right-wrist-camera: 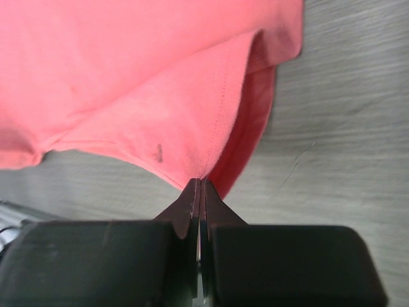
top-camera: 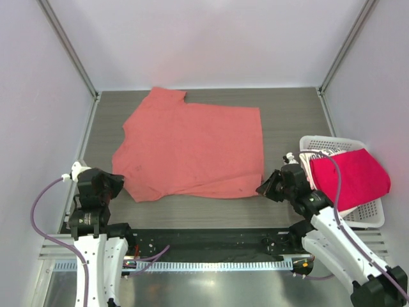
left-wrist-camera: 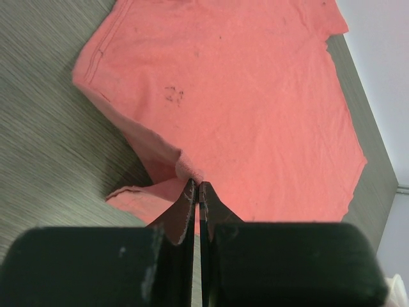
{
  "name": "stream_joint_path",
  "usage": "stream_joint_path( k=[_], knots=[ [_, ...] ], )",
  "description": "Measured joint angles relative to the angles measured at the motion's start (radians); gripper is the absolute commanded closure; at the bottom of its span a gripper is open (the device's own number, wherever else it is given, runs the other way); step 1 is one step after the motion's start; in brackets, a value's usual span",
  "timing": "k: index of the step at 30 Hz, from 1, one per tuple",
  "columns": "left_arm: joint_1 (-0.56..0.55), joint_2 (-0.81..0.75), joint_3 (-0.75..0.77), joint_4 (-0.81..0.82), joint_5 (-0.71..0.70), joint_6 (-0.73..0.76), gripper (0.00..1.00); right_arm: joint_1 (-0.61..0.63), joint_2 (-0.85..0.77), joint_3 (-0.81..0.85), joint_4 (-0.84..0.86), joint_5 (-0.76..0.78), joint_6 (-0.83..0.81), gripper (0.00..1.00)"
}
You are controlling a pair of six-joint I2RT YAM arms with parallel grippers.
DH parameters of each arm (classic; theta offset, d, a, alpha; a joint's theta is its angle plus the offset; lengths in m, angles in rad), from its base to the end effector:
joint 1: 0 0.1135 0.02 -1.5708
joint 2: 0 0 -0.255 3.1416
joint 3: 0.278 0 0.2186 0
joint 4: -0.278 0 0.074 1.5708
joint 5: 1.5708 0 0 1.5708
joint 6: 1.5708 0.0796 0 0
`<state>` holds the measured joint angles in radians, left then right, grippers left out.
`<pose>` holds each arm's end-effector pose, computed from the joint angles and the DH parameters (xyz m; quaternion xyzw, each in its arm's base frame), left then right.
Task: Fold and stack the t-shirts
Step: Fold the tshirt
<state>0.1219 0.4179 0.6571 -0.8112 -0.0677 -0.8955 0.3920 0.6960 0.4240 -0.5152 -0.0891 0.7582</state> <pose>0.1045 0.0182 0.2420 -0.4415 0.7584 -0.1530 0.4545 0.1369 0.0643 0.1697 0.1514 0.9110 0.2420 0.2977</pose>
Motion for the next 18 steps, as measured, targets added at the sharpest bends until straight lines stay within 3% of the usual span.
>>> stream_joint_path(
  k=[8,18],
  knots=[
    [0.0,0.001,0.072,-0.033,-0.022,-0.005,1.0,0.0,-0.197,0.0,-0.159,-0.057,0.051,0.99],
    [0.0,0.029,0.135,-0.102,-0.064,-0.002,1.0,0.0,-0.309,0.0,-0.304,-0.018,0.104,0.99]
  ],
)
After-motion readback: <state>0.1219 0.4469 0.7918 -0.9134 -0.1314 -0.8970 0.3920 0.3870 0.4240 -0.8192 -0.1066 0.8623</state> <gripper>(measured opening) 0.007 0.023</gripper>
